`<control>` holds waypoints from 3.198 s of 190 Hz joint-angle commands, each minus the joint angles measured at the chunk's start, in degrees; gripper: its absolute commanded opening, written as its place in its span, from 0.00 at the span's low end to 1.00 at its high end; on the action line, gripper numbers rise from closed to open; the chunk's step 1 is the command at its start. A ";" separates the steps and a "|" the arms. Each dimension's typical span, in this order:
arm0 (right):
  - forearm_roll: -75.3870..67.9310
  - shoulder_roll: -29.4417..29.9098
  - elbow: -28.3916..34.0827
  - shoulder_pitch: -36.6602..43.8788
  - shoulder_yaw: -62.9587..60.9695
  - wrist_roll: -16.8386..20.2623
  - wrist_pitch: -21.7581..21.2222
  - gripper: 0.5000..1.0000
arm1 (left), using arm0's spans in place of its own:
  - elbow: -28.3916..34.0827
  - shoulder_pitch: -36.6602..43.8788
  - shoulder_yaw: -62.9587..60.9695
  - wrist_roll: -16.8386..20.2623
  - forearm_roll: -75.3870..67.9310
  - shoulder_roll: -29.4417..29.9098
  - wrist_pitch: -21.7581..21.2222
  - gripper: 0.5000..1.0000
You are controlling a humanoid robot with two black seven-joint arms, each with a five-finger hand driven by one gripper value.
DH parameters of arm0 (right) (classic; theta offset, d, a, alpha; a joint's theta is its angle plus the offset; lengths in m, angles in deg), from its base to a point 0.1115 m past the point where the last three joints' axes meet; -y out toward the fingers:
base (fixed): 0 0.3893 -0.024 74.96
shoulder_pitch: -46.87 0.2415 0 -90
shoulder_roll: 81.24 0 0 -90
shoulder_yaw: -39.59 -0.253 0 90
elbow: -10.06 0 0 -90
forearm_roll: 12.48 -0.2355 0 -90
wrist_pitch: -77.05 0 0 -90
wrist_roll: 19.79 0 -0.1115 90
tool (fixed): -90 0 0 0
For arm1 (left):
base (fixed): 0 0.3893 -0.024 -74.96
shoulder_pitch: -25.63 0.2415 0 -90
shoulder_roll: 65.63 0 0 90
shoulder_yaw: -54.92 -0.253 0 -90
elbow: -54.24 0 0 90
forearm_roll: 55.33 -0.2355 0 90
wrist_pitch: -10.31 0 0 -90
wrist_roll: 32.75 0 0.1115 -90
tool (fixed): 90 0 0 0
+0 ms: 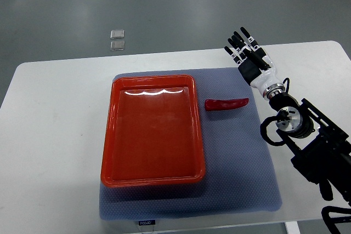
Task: Place red pepper on red tray
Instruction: 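Move the right hand over the red pepper beside the tray, then lower the right hand and close its fingers around the red pepper, then lift the pepper with the right hand and carry it over the tray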
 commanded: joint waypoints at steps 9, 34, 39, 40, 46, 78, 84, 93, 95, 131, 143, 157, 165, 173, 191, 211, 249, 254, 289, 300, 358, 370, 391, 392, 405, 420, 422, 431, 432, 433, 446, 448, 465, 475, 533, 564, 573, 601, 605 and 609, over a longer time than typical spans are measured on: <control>0.00 0.00 0.01 -0.01 0.15 0.00 -0.05 0.83 | -0.09 0.00 -0.04 0.00 0.00 0.00 -0.01 1.00; 0.00 -0.09 0.01 0.16 0.32 0.09 -0.05 0.83 | -0.18 0.00 -0.04 0.00 0.00 0.00 -0.01 1.00; 0.00 -0.09 0.01 0.16 0.32 0.09 -0.05 0.83 | -0.18 0.00 -0.04 0.00 0.00 0.00 -0.01 1.00; 0.00 -0.09 0.01 0.16 0.41 0.09 -0.05 0.83 | -0.18 0.00 -0.04 0.00 0.00 0.00 -0.01 1.00; 0.09 -0.09 0.01 0.16 0.50 0.09 -0.05 0.83 | -0.18 0.00 0.04 0.00 0.00 0.00 -0.01 1.00; 0.70 -0.44 0.01 0.60 1.11 0.35 -0.14 0.83 | -0.18 0.00 -0.13 0.00 0.00 0.00 -0.01 1.00; 1.05 -0.70 0.01 1.30 1.38 0.53 -0.14 0.83 | -0.18 0.00 -0.13 0.00 0.00 0.00 -0.01 1.00; 1.76 -1.32 0.01 2.45 2.61 0.70 -0.14 0.83 | -0.18 0.00 -0.13 0.00 0.00 0.00 -0.01 1.00; 2.02 -1.67 0.01 2.80 3.22 0.79 -0.14 0.83 | -0.18 0.00 -0.13 0.00 0.00 0.00 -0.01 1.00; 5.89 -15.20 0.01 14.66 26.94 0.88 -0.05 0.83 | -0.36 0.00 -0.22 0.00 0.00 0.00 -0.01 1.00; 6.77 -17.40 0.27 18.36 34.60 1.32 -0.14 0.83 | -0.36 0.00 -0.31 0.00 -0.09 0.00 -0.01 1.00; 10.54 -20.56 1.68 23.80 44.52 3.07 -0.14 0.83 | -0.36 -0.09 -0.40 0.00 -0.09 0.00 -0.01 1.00; 14.05 -21.80 2.91 26.61 49.88 3.69 -0.23 0.83 | -0.36 -0.09 -0.31 0.00 -0.09 0.00 -0.01 1.00; 18.36 -22.41 4.14 29.51 55.50 4.22 -0.23 0.83 | -0.27 -0.09 -0.31 0.00 -0.09 0.00 -0.01 1.00; 25.05 -23.12 6.51 36.19 67.55 5.18 -0.14 0.83 | 0.08 -0.09 -0.22 0.00 0.00 0.00 -0.01 1.00; 26.19 -22.59 7.13 42.17 77.75 6.59 -0.14 0.83 | 0.26 -0.09 -0.04 0.00 0.00 0.00 -0.01 1.00; 28.48 -21.01 7.13 45.43 81.80 7.21 0.30 0.83 | 0.35 -0.09 0.04 0.00 0.00 0.00 -0.01 1.00; 28.91 -21.09 7.13 45.43 81.80 7.38 0.30 0.83 | 0.35 -0.09 0.04 0.00 0.00 0.00 -0.01 1.00; 28.92 -21.09 7.74 45.16 81.89 9.05 0.47 0.82 | 0.17 -0.09 0.04 0.00 0.00 0.00 -0.01 1.00; 29.00 -21.01 7.74 44.72 81.89 9.14 0.56 0.82 | 0.26 0.00 0.04 0.00 0.00 0.00 -0.01 1.00; 28.92 -20.39 7.83 43.32 81.80 9.67 3.55 0.78 | 0.35 0.09 0.04 0.00 0.00 0.00 -0.01 1.00; 29.09 -20.39 7.83 42.88 81.80 9.75 3.81 0.73 | 0.35 0.09 0.04 0.00 0.00 0.00 -0.01 1.00; 29.27 -20.39 7.83 42.44 81.89 9.75 4.08 0.66 | 0.35 0.09 0.04 0.00 0.00 0.00 -0.01 1.00; 29.27 -20.39 7.83 42.35 81.89 9.75 4.08 0.66 | 0.35 0.09 0.04 0.00 0.00 0.00 -0.01 1.00; 29.35 -20.39 7.83 42.26 81.97 9.84 4.60 0.65 | 0.35 0.09 0.04 0.00 0.00 0.00 -0.01 1.00; 29.62 -20.22 7.74 42.18 82.15 9.84 4.96 0.61 | 0.35 0.09 0.04 0.00 0.00 0.00 -0.01 1.00; 29.62 -20.22 7.74 42.18 82.15 9.84 4.96 0.61 | 0.35 0.09 0.04 0.00 0.00 0.00 -0.01 1.00; 29.71 -20.04 7.74 41.82 82.15 9.93 4.96 0.60 | 0.43 0.09 0.04 0.00 0.00 0.00 -0.01 1.00; 29.71 -20.04 7.74 41.82 82.15 9.93 4.96 0.60 | 0.43 0.09 0.04 0.00 0.00 0.00 -0.01 1.00; 29.71 -20.04 7.74 41.82 82.15 9.93 4.96 0.60 | 0.43 0.09 0.04 0.00 0.00 0.00 -0.01 1.00; 30.06 -19.95 7.65 41.47 82.15 9.93 5.04 0.59 | 0.52 0.09 0.04 0.00 0.00 0.00 -0.01 1.00; 30.15 -19.95 7.57 41.38 82.15 9.93 5.04 0.59 | 0.52 0.09 0.04 0.00 0.00 0.00 -0.01 1.00; 30.50 -19.42 7.13 40.77 82.15 9.93 5.31 0.59 | 0.52 0.09 -0.04 0.00 0.00 0.00 -0.01 1.00; 30.58 -19.25 7.04 40.68 82.15 10.02 5.83 0.59 | 0.61 0.09 -0.04 0.00 0.00 0.00 -0.01 1.00; 32.43 -19.16 6.78 39.89 83.73 10.02 6.89 0.42 | 0.52 0.09 -0.04 0.00 0.00 0.00 -0.10 1.00; 33.40 -18.63 6.34 39.36 84.08 9.93 7.77 0.21 | 0.52 0.09 -0.04 0.00 0.00 0.00 -0.01 1.00; 33.49 -18.63 6.25 39.36 84.08 9.93 7.77 0.12 | 0.52 0.09 -0.04 0.00 0.00 0.00 -0.10 1.00; 33.40 -18.72 6.16 39.80 84.35 10.02 7.77 0.00 | 0.61 0.09 -0.04 0.00 0.09 0.00 -0.10 1.00; 33.40 -18.90 6.16 39.98 84.35 10.02 7.77 0.00 | 0.61 0.09 -0.04 0.00 0.09 0.00 -0.10 1.00; 33.31 -19.07 6.16 40.07 84.35 10.02 7.68 0.00 | 0.61 0.09 -0.04 0.00 0.09 0.00 -0.10 1.00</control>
